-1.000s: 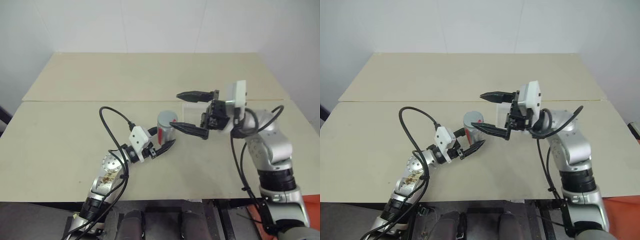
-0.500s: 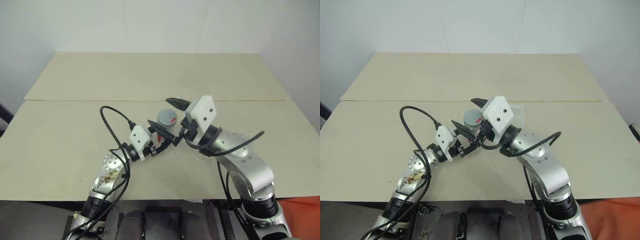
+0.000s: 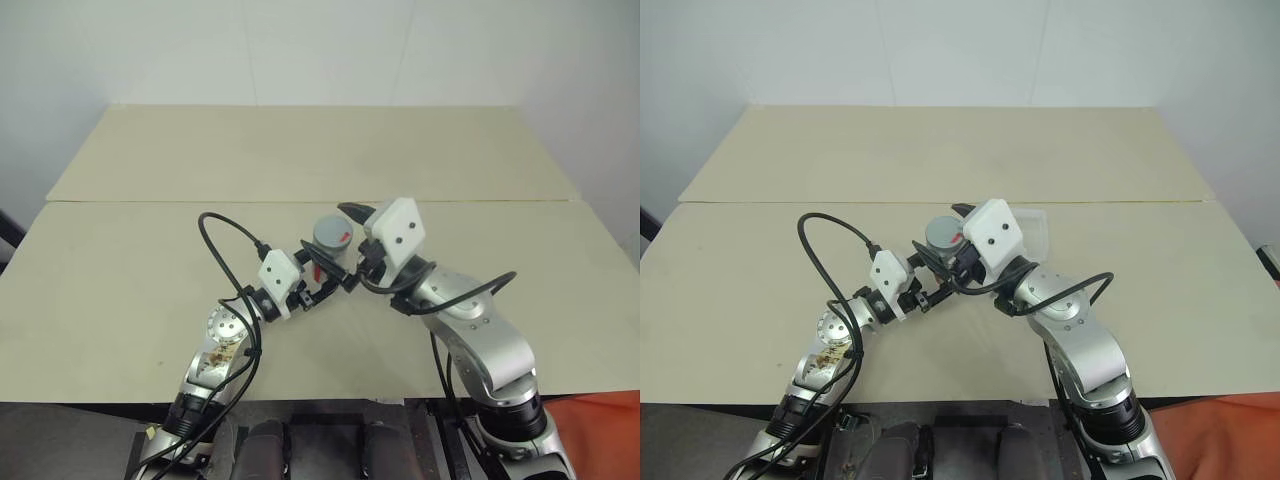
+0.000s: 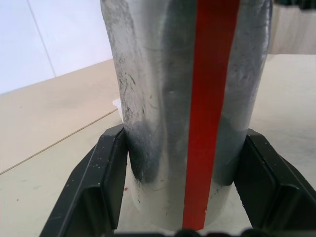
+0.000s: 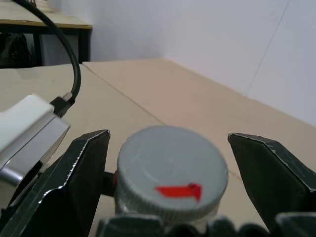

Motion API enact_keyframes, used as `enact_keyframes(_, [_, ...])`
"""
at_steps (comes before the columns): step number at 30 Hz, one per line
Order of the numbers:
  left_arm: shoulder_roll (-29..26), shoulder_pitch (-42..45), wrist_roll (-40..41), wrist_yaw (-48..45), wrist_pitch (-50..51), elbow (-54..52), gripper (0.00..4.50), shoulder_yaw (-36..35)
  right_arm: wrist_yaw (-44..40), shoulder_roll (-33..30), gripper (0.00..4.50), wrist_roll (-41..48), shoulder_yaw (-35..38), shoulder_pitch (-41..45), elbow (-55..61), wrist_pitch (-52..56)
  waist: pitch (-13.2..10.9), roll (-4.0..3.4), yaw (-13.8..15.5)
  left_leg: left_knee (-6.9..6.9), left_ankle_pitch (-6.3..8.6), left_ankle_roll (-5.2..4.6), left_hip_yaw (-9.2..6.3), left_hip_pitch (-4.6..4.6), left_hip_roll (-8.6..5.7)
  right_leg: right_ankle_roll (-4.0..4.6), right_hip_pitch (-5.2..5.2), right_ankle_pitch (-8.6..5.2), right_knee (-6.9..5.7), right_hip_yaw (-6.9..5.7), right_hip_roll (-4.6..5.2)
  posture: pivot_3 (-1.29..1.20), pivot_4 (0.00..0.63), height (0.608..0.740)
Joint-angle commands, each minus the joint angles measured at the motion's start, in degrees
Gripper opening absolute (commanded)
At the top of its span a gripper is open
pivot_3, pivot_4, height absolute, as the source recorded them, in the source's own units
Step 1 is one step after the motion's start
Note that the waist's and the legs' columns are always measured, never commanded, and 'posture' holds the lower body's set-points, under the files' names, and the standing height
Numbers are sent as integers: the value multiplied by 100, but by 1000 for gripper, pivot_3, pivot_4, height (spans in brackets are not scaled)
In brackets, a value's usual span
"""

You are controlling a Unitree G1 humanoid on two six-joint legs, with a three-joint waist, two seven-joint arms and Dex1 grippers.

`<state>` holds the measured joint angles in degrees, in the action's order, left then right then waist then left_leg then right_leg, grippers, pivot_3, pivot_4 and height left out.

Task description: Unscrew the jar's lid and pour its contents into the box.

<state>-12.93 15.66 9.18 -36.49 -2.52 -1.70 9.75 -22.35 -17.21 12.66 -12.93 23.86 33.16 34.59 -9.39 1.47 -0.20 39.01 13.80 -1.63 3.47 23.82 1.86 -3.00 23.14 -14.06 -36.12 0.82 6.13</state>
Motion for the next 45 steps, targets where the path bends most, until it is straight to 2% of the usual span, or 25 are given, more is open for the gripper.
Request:
enact_keyframes(1, [25, 24, 35, 52, -127, -151, 2767, -59, 41, 42, 4462, 49, 107, 22, 221, 46, 0, 0, -2, 0, 0, 0, 0, 0, 0, 0, 0, 0, 0, 0, -1, 0, 150, 740])
enact_keyframes(2, [26, 23, 33, 52, -127, -149, 2767, -55, 47, 44, 4462, 57, 131, 18, 219, 66, 0, 0, -3, 0, 0, 0, 0, 0, 0, 0, 0, 0, 0, 0, -1, 0, 150, 740])
enact_keyframes(4, [20, 24, 31, 44, -125, -146, 2767, -49, 50, 49, 4092, 72, 175, 16, 215, 86, 0, 0, -2, 0, 0, 0, 0, 0, 0, 0, 0, 0, 0, 0, -1, 0, 150, 740])
enact_keyframes(8, [15, 35, 40, 28, -115, -131, 2767, -44, 48, 46, 2917, 85, 216, 15, 212, 96, 0, 0, -5, 0, 0, 0, 0, 0, 0, 0, 0, 0, 0, 0, -1, 0, 150, 740])
enact_keyframes(14, [4, 43, 51, -2, -113, -107, 2767, -43, 20, 28, 2908, 126, 225, 26, 174, 69, 0, 0, -7, 0, 0, 0, 0, 0, 0, 0, 0, 0, 0, 0, -1, 0, 150, 740])
enact_keyframes(19, [-57, 15, 113, -137, -85, -174, 2767, -22, -398, -166, 2908, 348, 304, 46, 8, -114, 0, 0, -4, 0, 0, 0, 0, 0, 0, 0, -1, 0, 0, 0, -1, 0, 150, 740])
enact_keyframes(25, [-164, -27, 245, -473, -78, -240, 2767, 10, -1550, -587, 2908, 888, 533, 154, -597, -677, 0, 0, -14, 0, 0, 0, -1, 0, 0, 0, -1, 0, 2, -1, -1, 0, 150, 740])
enact_keyframes(30, [-249, -84, 376, -736, -52, -353, 2767, 42, -2867, -862, 2908, 1280, 596, 538, -1480, -1355, 0, 0, -48, -1, 0, -1, -1, 0, 1, 0, -2, 0, 2, 0, -2, 0, 150, 740])
enact_keyframes(36, [-233, -62, 396, -819, -40, -351, 2767, 68, -4750, -1020, 2908, 1595, 437, 1451, -2950, -1909, 0, 0, -50, 0, 0, -1, 0, -2, 2, 0, -2, 0, 2, 0, -4, 0, 150, 740])
enact_keyframes(41, [-199, -21, 375, -851, -63, -305, 2767, 66, -6291, -950, 2908, 1472, 257, 2222, -4248, -2547, 0, 0, -49, 0, 0, -1, 1, -2, 2, 0, -2, 1, 2, 1, -4, 0, 150, 740])
enact_keyframes(45, [-177, -24, 370, -872, -77, -289, 2767, 70, -6967, -918, 2908, 1480, 51, 2768, -5219, -2934, 0, 0, -49, 0, 0, 0, 3, -2, 3, 0, -1, 1, 0, 0, -4, 0, 150, 740])
